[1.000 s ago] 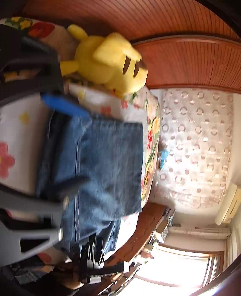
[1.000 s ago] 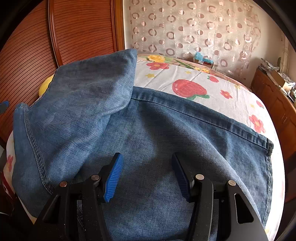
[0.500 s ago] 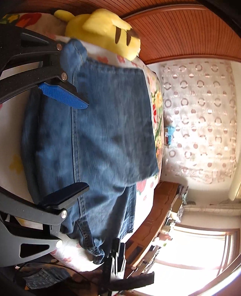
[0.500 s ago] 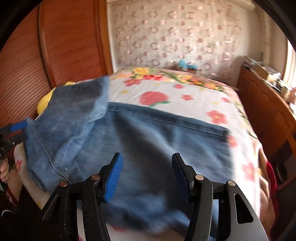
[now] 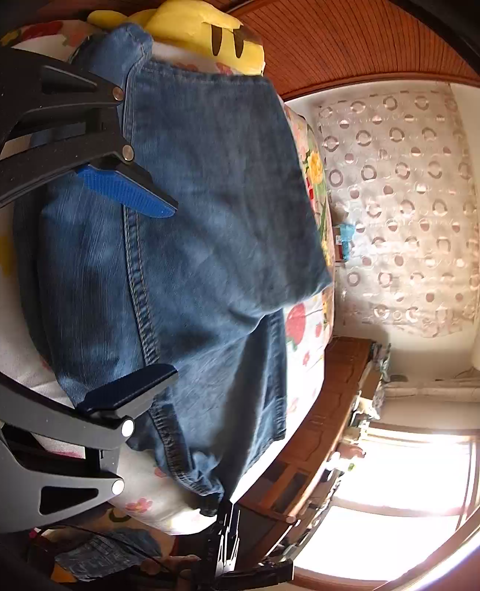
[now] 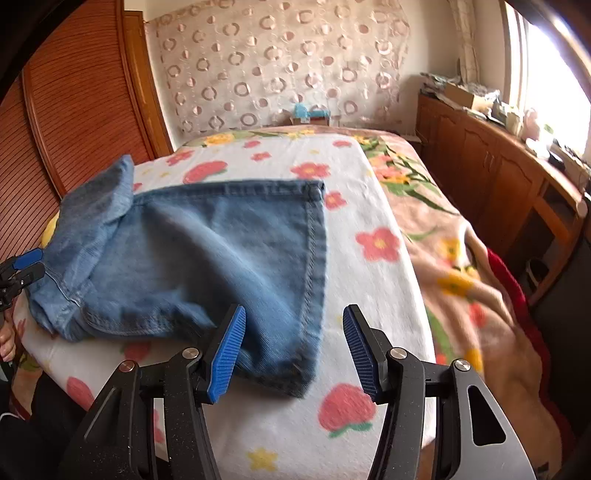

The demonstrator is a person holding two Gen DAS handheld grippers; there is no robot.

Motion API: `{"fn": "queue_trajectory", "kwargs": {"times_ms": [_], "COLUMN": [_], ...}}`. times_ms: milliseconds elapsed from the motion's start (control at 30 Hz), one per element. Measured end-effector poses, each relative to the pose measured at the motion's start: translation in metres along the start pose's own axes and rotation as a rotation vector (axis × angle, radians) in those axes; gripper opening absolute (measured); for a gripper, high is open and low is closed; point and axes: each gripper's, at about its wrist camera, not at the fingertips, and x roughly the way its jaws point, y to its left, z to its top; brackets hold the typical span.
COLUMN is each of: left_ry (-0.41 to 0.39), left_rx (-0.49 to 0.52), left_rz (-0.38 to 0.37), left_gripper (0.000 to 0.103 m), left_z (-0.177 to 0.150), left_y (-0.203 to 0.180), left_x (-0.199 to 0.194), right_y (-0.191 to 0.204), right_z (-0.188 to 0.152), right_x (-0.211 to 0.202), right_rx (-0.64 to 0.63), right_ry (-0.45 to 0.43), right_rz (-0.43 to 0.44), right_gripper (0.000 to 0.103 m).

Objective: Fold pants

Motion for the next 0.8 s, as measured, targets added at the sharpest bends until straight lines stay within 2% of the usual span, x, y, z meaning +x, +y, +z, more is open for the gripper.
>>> {"fn": "queue_trajectory", "kwargs": {"times_ms": [267,500,733,800], "left_ry": [0.058,0.073,0.066,0.066], "left_rx": [0.006,-0.005,0.011,0.005], "left_rz": [0.005,0.001,0.015,0.013], "left_gripper": [0.082,0.082,0.082,0.082], "left_z": [-0.013,-0.02,-0.026,-0.026], "left_y": [-0.004,-0.002,-0.004,-0.003], "left_x": [0.015,0.021,0.019,0.018], "right_y": [-0.002,0.0,0.008,0.01], "right_z": [-0.006,-0.006,-0.006,-0.006], "right_x": [0.01,0.016,0.015,0.015], "right_rx": [0.025,0.01,-0.031,-0.045], "right_ry": [0.032,0.035,0.038,0.04], "right_rz": [0.02,-0.008,-0.008,-0.007], "right_gripper": [0.057,0.056,0.038,0.025]}}
